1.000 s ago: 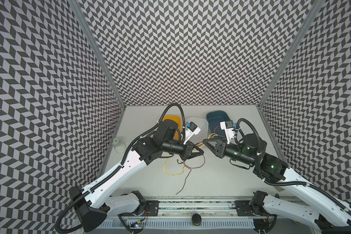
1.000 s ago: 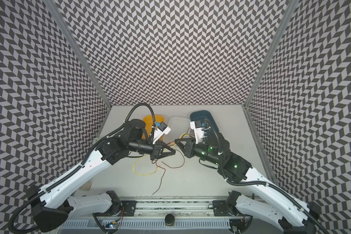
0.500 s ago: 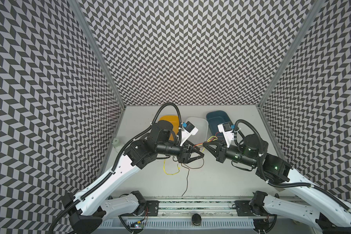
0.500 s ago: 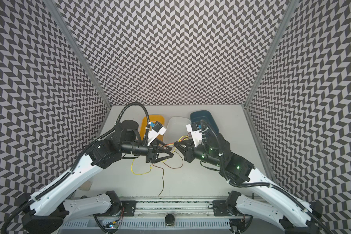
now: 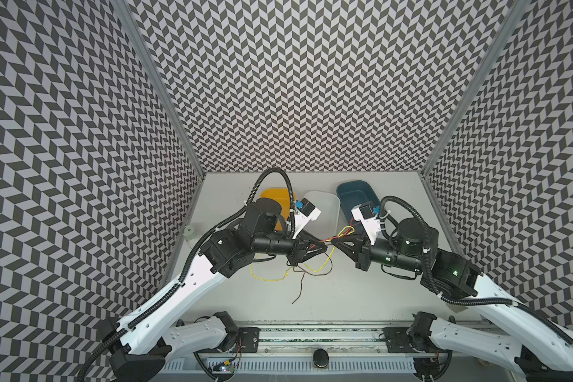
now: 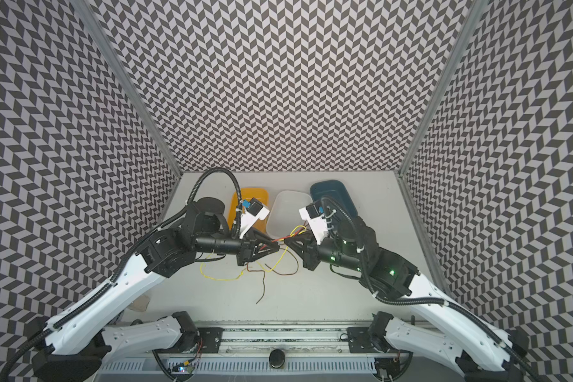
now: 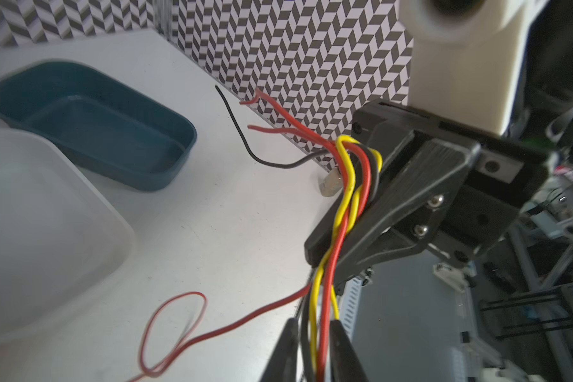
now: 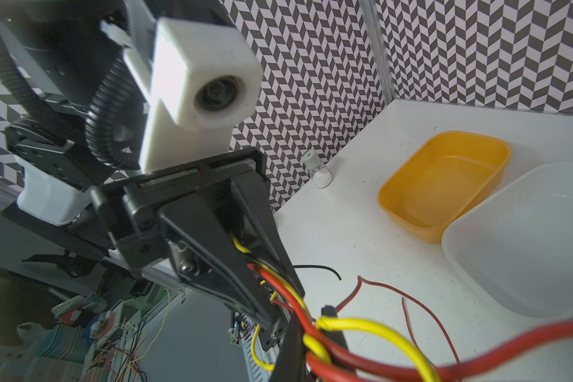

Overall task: Untangle the cables
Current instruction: 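Grasp the red and yellow wires below the left gripper with the right gripper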

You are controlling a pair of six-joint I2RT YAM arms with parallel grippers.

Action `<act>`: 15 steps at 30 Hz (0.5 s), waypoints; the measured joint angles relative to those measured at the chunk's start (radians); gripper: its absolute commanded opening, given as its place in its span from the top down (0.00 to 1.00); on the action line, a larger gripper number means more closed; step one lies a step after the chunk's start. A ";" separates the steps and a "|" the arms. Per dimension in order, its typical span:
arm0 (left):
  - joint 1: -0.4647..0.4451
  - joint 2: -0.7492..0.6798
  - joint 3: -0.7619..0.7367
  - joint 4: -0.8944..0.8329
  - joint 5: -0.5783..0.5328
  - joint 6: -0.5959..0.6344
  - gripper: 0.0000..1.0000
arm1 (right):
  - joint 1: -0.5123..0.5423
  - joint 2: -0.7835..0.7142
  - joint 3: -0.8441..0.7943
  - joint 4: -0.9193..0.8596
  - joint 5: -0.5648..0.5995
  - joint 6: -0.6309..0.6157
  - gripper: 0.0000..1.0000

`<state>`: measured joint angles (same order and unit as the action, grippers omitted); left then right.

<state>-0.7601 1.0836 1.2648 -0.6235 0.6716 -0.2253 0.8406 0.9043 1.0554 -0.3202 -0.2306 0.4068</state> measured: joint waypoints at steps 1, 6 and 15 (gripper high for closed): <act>0.000 0.000 0.000 -0.006 -0.002 0.003 1.00 | 0.000 0.000 0.000 -0.005 -0.001 -0.006 0.88; 0.000 -0.008 0.000 -0.024 -0.032 -0.004 1.00 | -0.009 -0.014 -0.011 -0.045 0.037 -0.026 0.77; 0.015 -0.053 -0.009 -0.026 -0.072 -0.046 1.00 | -0.022 -0.065 -0.081 -0.020 0.059 -0.021 0.67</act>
<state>-0.7448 1.0302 1.2560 -0.6495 0.5991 -0.2710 0.8185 0.8394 0.9741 -0.3401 -0.1719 0.3855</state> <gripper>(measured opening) 0.058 0.278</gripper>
